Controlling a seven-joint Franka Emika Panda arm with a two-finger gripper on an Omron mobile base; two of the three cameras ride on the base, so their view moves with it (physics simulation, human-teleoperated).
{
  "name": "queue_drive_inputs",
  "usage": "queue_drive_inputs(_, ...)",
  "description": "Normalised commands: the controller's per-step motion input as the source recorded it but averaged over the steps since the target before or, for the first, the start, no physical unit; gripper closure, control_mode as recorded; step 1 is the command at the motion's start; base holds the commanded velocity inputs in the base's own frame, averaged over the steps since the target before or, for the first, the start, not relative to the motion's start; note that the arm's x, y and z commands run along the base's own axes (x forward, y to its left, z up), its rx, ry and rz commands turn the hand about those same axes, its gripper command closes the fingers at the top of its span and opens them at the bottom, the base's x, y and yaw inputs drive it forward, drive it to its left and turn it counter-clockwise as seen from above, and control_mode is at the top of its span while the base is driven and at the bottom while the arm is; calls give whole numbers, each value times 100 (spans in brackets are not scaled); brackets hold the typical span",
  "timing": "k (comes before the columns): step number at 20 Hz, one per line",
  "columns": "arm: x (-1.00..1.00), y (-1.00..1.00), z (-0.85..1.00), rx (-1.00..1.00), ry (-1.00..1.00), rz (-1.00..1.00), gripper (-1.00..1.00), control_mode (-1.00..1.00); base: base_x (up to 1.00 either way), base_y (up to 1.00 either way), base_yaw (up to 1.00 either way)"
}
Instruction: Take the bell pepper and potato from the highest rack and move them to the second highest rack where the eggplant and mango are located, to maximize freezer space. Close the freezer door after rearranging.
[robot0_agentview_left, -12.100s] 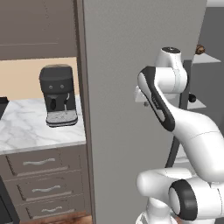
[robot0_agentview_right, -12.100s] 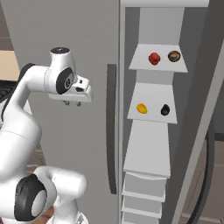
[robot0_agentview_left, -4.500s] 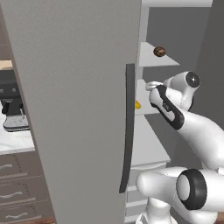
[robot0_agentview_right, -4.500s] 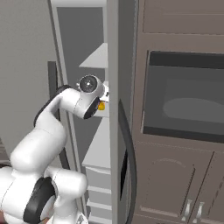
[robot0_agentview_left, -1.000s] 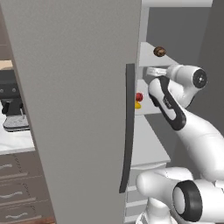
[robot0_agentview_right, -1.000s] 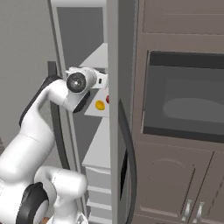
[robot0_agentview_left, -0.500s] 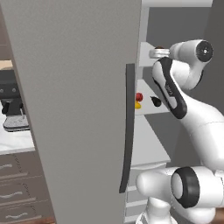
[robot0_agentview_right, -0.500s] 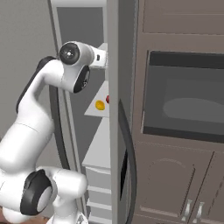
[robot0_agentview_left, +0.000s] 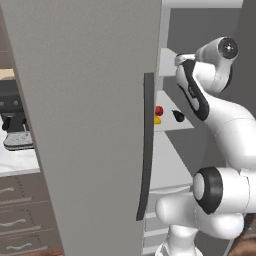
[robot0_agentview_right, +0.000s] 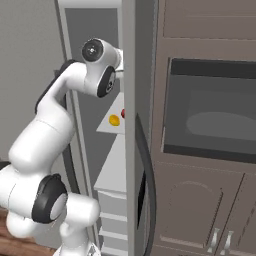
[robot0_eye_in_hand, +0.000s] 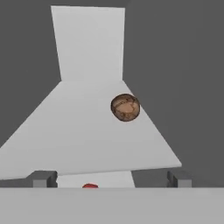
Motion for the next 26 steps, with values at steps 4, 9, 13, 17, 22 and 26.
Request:
queue_drive_inputs(4, 57, -1, -3, 0, 12, -17, -100, -100, 0, 0, 0)
queue_drive_inputs(9, 50, 0, 0, 0, 9, -19, -100, -100, 0, 0, 0)
queue_drive_inputs(13, 51, -10, -3, 3, 9, -15, -100, -100, 0, 0, 0)
queue_drive_inputs(17, 50, -26, -11, 9, 9, -11, -100, -100, 0, 0, 0)
queue_drive_inputs(22, 37, -37, -2, 11, 4, -6, -100, -100, 0, 0, 0)
queue_drive_inputs(26, 39, -16, 0, 7, 0, 0, -100, -100, 0, 0, 0)
